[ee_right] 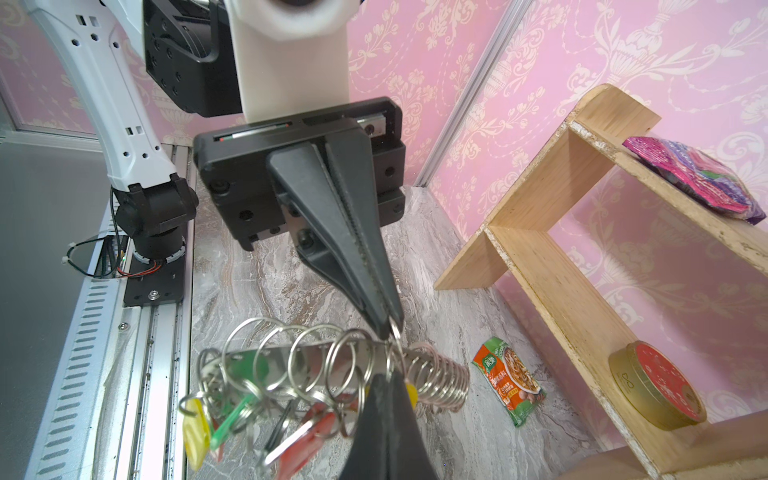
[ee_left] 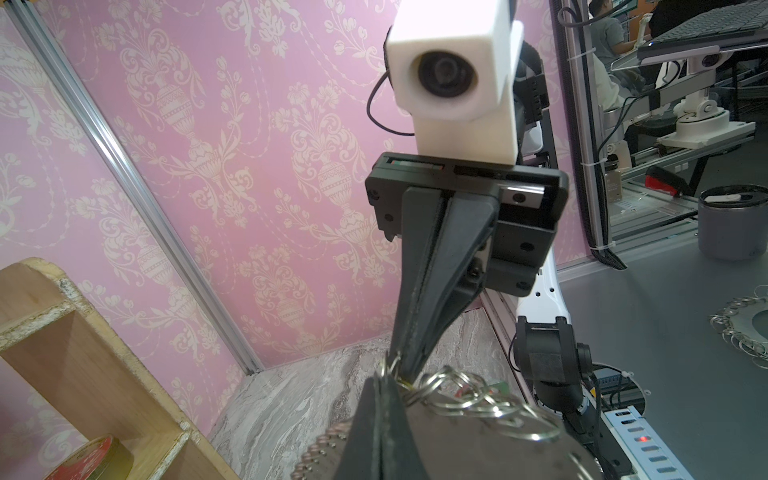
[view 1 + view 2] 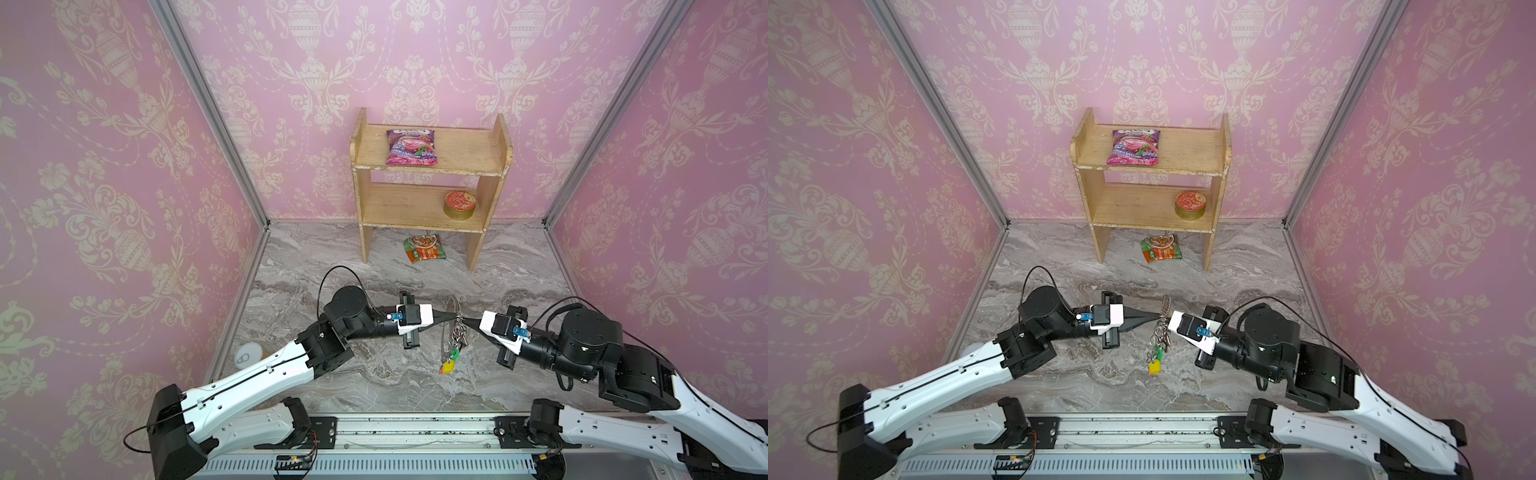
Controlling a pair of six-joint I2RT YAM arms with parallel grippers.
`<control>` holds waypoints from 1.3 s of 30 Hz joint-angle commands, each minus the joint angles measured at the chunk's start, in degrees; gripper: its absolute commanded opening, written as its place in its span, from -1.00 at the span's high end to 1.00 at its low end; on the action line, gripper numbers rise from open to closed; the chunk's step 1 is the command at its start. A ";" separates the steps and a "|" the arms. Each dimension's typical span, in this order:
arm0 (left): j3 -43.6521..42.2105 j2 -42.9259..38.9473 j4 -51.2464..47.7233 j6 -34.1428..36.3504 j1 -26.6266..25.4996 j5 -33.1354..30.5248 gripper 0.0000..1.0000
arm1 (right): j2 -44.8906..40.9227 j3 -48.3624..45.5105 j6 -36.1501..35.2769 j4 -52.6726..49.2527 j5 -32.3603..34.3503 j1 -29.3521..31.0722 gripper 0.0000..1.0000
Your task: Put the keys on the keyring
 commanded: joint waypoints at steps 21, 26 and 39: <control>2.39 1.63 4.55 -2.26 0.84 -1.00 1.00 | -2.23 -1.62 0.62 2.37 0.92 1.08 0.70; 2.65 1.61 4.55 -2.16 0.84 -0.97 1.00 | -2.68 -1.26 0.78 2.57 0.99 1.06 0.69; 0.24 0.61 9.36 -2.91 0.84 -1.78 1.00 | -5.73 -3.38 3.30 3.47 4.85 0.99 0.49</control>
